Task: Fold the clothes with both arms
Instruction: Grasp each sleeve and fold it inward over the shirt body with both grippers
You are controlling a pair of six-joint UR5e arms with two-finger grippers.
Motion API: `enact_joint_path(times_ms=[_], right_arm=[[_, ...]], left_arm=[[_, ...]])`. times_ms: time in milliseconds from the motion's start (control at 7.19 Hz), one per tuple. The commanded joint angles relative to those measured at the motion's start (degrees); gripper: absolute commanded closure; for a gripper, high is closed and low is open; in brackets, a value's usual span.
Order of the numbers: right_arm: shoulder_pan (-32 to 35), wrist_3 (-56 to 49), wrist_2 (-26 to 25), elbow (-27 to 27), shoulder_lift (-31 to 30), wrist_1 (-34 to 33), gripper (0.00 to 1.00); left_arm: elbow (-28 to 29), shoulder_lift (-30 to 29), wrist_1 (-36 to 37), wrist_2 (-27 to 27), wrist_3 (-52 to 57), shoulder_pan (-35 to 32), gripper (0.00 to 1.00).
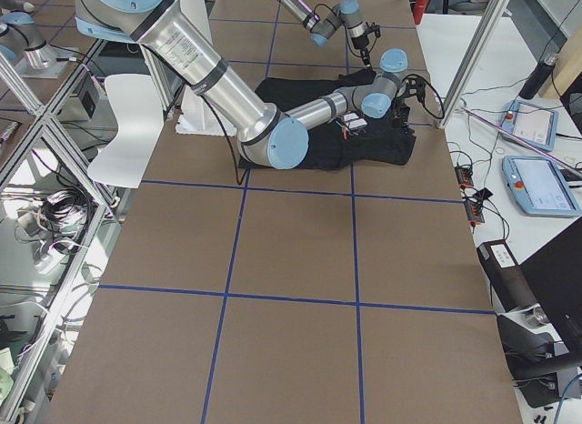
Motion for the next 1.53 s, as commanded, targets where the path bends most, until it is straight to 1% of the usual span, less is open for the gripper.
enact_joint_path(times_ms=[0,139,278,417,557,696,835,974,1252,1392], right_arm=[[1.6,-0.3,3.5,3.8,-3.6,0.1,0.00],[2.8,-0.4,6.2,8.6,-8.0,0.0,0.00],[2.9,-0.2,8.2,12.4,-11.9,-0.1,0.00],[2.9,0.5,8.9,16.1,-15.3,-0.2,0.00],[2.9,0.6,9.0,19.3,-18.2,-0.2,0.00],[3.0,0.6,9.4,20.7,-19.5,-0.3,0.00],[3.1,0.6,10.5,20.8,-19.7,-0.2,0.00],[3.1,0.5,11.5,21.4,-21.0,-0.1,0.00],[3.1,0.5,11.7,21.5,-21.4,0.1,0.00],[3.1,0.6,11.6,21.5,-21.6,-0.2,0.00]], left_arm=[[-10.6,-0.3,12.0,-2.7,-4.5,0.1,1.00],[-12.8,-0.9,14.7,-2.8,-7.9,0.4,1.00],[-12.3,-2.7,14.7,-2.6,-12.9,1.4,1.00],[-10.3,-5.8,14.8,-2.4,-17.9,2.9,1.00],[-6.9,-9.7,14.7,-2.3,-22.2,3.8,1.00],[-2.2,-14.3,14.6,-2.2,-25.5,4.3,1.00],[1.7,-17.0,13.9,-0.3,-25.8,4.4,1.00],[3.5,-18.0,13.1,3.9,-25.8,4.4,1.00],[3.4,-18.6,12.4,4.0,-28.1,4.4,1.00],[3.0,-18.4,12.3,3.9,-27.7,4.4,0.46]])
